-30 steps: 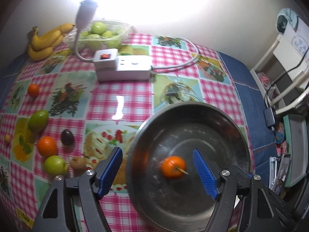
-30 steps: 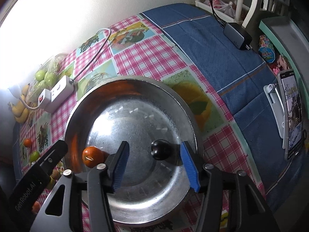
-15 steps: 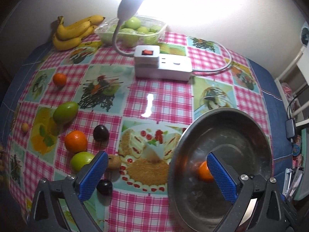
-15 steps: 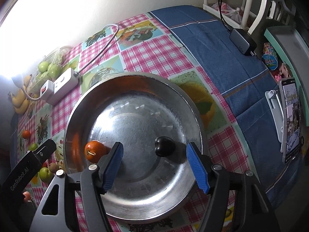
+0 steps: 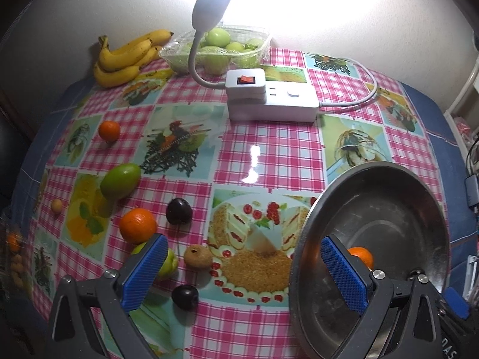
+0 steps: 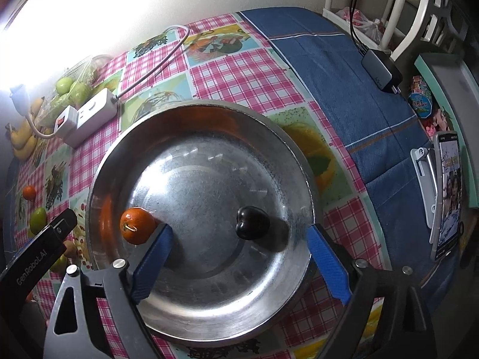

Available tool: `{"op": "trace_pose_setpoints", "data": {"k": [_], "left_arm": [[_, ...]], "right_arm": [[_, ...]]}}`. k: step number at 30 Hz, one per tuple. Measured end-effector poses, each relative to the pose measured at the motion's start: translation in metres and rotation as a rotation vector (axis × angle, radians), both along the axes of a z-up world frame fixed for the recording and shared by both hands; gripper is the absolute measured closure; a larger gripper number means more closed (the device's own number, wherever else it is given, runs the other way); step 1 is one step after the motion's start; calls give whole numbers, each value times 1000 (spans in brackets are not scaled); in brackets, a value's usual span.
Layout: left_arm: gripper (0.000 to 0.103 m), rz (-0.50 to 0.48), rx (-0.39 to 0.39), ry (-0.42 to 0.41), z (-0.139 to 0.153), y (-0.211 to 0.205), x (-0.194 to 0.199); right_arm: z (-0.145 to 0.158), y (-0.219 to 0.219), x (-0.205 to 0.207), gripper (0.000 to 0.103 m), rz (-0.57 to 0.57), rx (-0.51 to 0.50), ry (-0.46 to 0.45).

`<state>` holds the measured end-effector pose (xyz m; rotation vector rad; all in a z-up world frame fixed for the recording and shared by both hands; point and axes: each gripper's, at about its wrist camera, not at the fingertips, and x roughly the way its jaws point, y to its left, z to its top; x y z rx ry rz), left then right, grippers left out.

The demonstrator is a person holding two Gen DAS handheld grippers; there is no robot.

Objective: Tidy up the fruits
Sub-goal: 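Withdraw both grippers from the plate back toward the remaining fruit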

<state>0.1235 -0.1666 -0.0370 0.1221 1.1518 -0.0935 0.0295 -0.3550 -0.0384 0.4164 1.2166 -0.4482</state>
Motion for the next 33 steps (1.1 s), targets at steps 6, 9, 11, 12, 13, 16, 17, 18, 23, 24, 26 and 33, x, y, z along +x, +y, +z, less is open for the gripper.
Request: {"op": "trace_pose_setpoints", "data": {"k": [6, 9, 11, 12, 13, 16, 17, 18, 23, 24, 26, 33], "left_arm": [[0, -23, 56, -44, 3, -1, -2], [0, -34, 66, -62, 6, -2, -4], [0, -38, 73, -73, 8, -2, -5], [0, -42, 79, -87, 9, -1, -6], [0, -44, 81, -96, 10, -1, -7], [0, -56, 93, -135, 15, 2, -9], [0, -58, 92, -150, 16, 4, -10], [0, -59, 90, -158, 18, 6, -11], [0, -45, 88, -169, 19, 16, -12], [0, -38, 92, -170, 20, 19, -11], [0, -28, 98, -175, 20, 23, -11], [0, 6, 131, -188, 22, 39, -5]], "right_arm": [[3, 3, 1, 12, 21, -6, -41], [6, 7, 1, 10, 32, -25, -60], [7, 10, 0, 1, 42, -30, -83], [8, 11, 0, 1, 47, -29, -95], [8, 13, 0, 1, 52, -26, -106], [6, 18, 2, 1, 63, -10, -123], [5, 20, 3, 1, 67, 0, -131], [4, 21, 3, 1, 70, 8, -136], [5, 30, 5, 1, 87, 25, -177], [6, 31, 5, 1, 96, 21, -182], [8, 35, 6, 1, 117, -10, -186], [9, 47, 9, 1, 170, -58, -203]]}}
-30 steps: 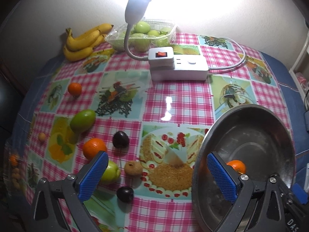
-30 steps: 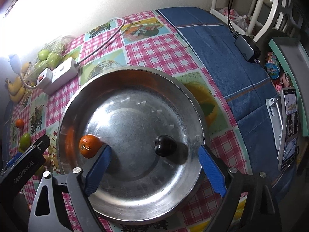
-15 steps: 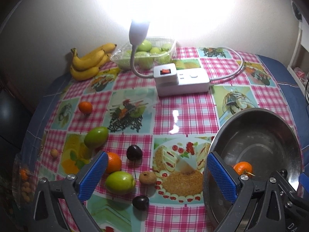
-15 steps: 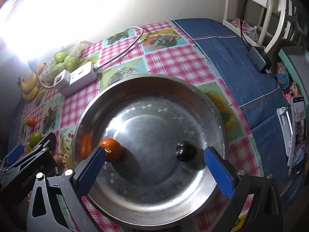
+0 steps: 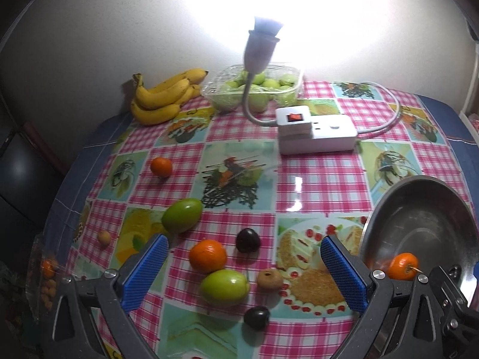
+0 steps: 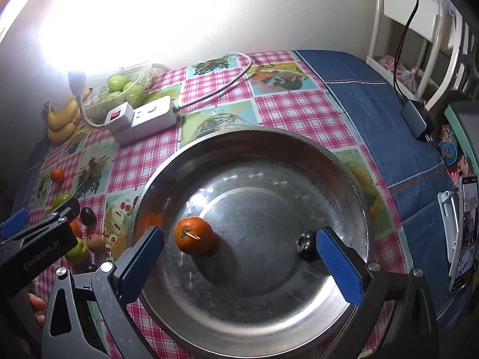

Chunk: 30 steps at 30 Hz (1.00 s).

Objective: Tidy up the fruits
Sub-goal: 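Withdraw both grippers from the plate back toward the remaining fruit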

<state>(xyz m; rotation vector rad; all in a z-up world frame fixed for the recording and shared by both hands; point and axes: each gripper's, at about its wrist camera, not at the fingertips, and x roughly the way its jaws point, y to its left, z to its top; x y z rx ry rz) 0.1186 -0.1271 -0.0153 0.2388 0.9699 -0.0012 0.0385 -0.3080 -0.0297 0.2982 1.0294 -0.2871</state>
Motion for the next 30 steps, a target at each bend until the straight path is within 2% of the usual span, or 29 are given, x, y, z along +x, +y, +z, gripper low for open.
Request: {"op": "trace_pose_setpoints", "data": {"k": [16, 30], "left_arm": [[0, 107, -35, 6, 5, 69, 18], [0, 249, -162, 43, 9, 159, 27]], "right_arm": [[-5, 26, 13, 1, 5, 191, -18], [2, 81, 38, 1, 89, 270, -41]]}}
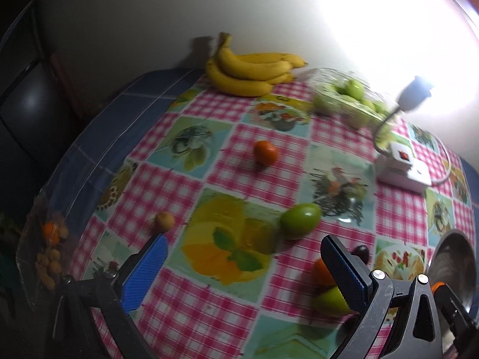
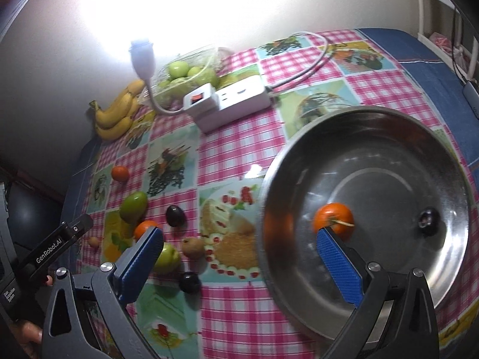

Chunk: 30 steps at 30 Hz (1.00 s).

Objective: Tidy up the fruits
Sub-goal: 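Withdraw both grippers from the plate back toward the remaining fruit, then grasp a second black plum with the right gripper while the left gripper grasps a green mango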

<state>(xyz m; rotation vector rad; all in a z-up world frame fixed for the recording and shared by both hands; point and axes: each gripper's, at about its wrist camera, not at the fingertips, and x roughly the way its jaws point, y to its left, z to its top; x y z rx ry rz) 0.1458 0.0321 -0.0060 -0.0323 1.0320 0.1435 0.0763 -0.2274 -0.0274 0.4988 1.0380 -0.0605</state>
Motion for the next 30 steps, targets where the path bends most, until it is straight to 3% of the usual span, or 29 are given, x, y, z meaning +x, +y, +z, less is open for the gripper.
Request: {"op": "trace_pose_setpoints", "data": {"k": [10, 19, 30], "left_arm": [[0, 86, -65, 2, 0, 47, 1], [0, -9, -152, 122, -23, 21, 6], [1, -70, -199, 224, -49, -3, 8]], "right_arm": [[-5, 46, 14, 1, 109, 38, 16], [-25, 63, 15, 1, 166, 27, 98], [-51, 76, 18, 3, 221, -4, 194]]}}
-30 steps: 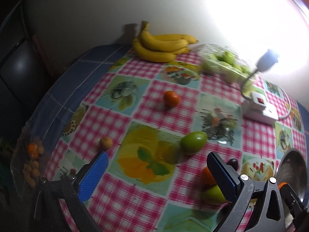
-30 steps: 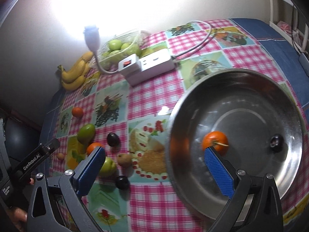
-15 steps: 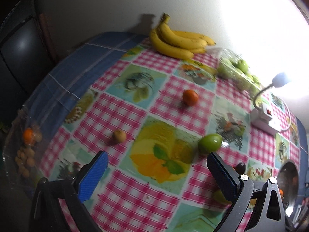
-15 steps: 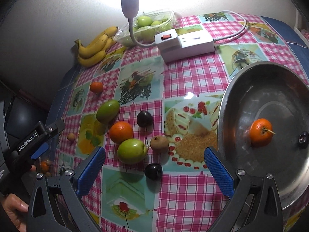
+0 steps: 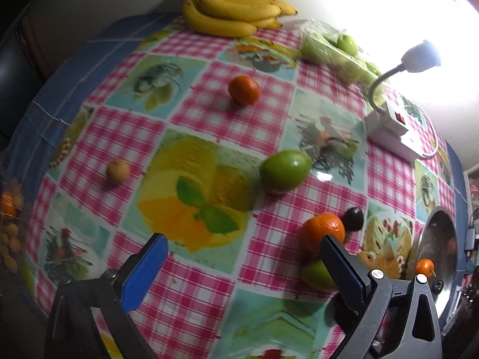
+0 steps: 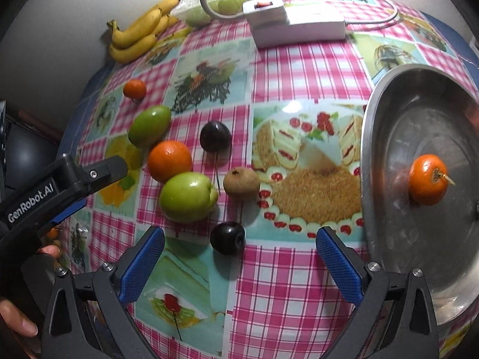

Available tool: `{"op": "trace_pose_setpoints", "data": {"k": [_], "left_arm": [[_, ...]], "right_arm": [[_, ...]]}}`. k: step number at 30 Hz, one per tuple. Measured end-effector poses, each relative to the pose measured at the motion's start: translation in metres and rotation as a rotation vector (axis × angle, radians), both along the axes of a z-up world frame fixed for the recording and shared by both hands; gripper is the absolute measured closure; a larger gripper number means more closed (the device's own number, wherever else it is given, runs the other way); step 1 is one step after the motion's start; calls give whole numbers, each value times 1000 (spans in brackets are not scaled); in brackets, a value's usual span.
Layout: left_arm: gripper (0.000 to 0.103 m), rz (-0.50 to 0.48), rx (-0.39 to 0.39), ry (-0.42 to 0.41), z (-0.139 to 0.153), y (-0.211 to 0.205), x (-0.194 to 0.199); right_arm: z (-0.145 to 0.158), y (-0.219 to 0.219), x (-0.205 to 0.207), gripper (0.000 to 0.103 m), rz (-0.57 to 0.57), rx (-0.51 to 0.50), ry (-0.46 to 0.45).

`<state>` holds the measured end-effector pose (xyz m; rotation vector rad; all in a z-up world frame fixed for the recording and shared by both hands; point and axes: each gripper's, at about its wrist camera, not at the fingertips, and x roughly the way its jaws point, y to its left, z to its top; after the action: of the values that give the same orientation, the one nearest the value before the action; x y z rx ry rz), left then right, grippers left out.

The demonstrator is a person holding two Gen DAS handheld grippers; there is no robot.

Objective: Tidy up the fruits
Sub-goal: 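Grasp a second black plum with the right gripper while the left gripper grasps a green mango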

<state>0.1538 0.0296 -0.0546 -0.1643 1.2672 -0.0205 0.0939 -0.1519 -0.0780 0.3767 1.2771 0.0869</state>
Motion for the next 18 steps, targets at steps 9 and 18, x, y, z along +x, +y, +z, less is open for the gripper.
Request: {"op": "trace_pose_setpoints", "data": {"k": [9, 18], "left_arm": [[11, -93, -61, 25, -4, -30, -1], [14, -176, -84, 61, -12, -58, -3]], "right_arm": [[-3, 7, 0, 45, 21, -28, 10], [-4, 9, 2, 65, 34, -13, 15]]}}
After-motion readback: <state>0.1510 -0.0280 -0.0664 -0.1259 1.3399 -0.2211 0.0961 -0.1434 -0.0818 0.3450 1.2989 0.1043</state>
